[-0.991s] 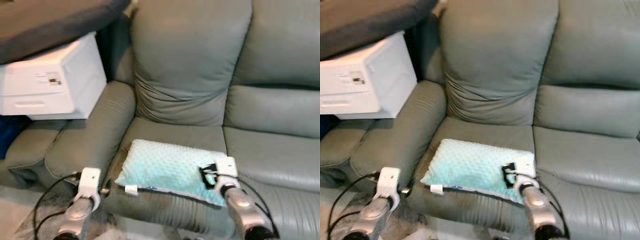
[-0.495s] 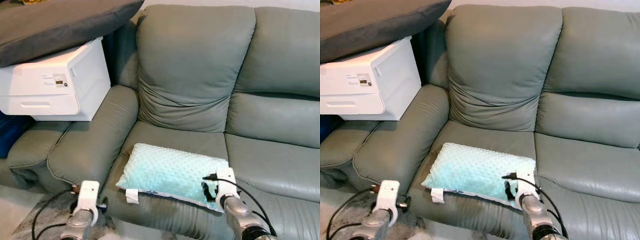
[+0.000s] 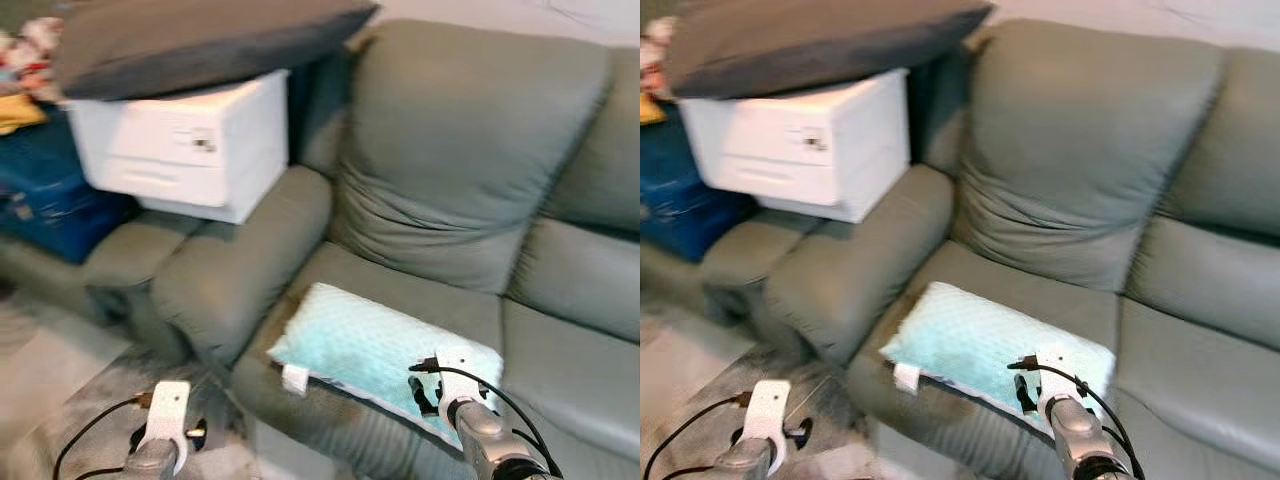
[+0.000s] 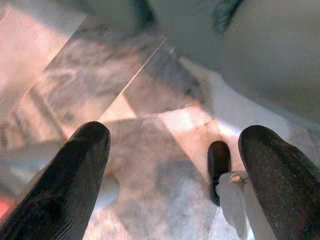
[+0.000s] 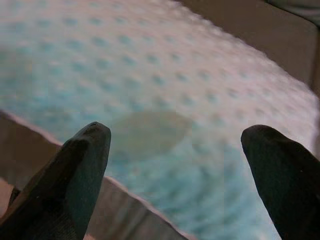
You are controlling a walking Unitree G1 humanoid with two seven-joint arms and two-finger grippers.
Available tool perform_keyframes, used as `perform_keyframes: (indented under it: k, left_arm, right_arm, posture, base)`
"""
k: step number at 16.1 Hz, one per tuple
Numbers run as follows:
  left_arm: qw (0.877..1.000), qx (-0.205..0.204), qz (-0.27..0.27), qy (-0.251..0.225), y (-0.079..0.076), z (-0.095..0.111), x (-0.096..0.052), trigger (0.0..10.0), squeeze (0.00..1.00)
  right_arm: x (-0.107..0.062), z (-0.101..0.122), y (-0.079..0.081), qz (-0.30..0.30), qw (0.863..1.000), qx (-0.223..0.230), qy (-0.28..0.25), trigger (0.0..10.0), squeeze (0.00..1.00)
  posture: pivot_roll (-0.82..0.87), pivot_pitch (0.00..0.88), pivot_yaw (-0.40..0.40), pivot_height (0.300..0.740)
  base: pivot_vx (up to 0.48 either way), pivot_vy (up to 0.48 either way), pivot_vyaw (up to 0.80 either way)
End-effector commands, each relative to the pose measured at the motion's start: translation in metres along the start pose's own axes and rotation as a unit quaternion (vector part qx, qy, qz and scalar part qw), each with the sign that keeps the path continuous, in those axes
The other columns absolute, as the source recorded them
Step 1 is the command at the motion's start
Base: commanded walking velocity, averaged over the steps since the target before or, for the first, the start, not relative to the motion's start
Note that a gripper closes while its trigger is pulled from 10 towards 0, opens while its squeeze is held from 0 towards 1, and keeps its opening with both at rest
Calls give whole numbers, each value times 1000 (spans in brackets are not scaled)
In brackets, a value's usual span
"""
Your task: Move the pillow to the sofa
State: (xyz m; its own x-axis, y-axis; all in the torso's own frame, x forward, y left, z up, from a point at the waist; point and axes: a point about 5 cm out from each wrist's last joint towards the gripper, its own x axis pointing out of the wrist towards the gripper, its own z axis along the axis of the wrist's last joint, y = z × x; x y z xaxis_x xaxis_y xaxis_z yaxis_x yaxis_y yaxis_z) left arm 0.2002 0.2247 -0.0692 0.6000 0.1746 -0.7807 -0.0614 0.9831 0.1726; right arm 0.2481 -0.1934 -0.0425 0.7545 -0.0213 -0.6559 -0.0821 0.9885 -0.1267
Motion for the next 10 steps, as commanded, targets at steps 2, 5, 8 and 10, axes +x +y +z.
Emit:
perform_keyframes:
  k: [2,5,8,10]
  left_arm:
    - [1000,-3,-6,9,-1,-4,-1,10000,0]
    - [1000,-5,-8,14,-2,-7,-1,10000,0]
    - [1000,-12,-11,18,-3,-9,-1,10000,0]
    - [1000,-15,-13,20,-2,-11,-2,10000,0]
  right_arm:
    - [-2,-8,-1,6,1000,-13,14,10000,0]
    - [-2,-11,2,10,1000,-20,18,10000,0]
    - [-3,-14,0,9,999,-20,24,10000,0]
    - [-4,-17,-2,6,999,-16,30,10000,0]
  posture:
    - [-52,0,20,740]
    - [-55,0,21,740]
    - [-59,0,24,740]
    - [-59,0,24,740]
  base:
    - [0,0,800]
    - [0,0,800]
    - [0,0,800]
    - [0,0,800]
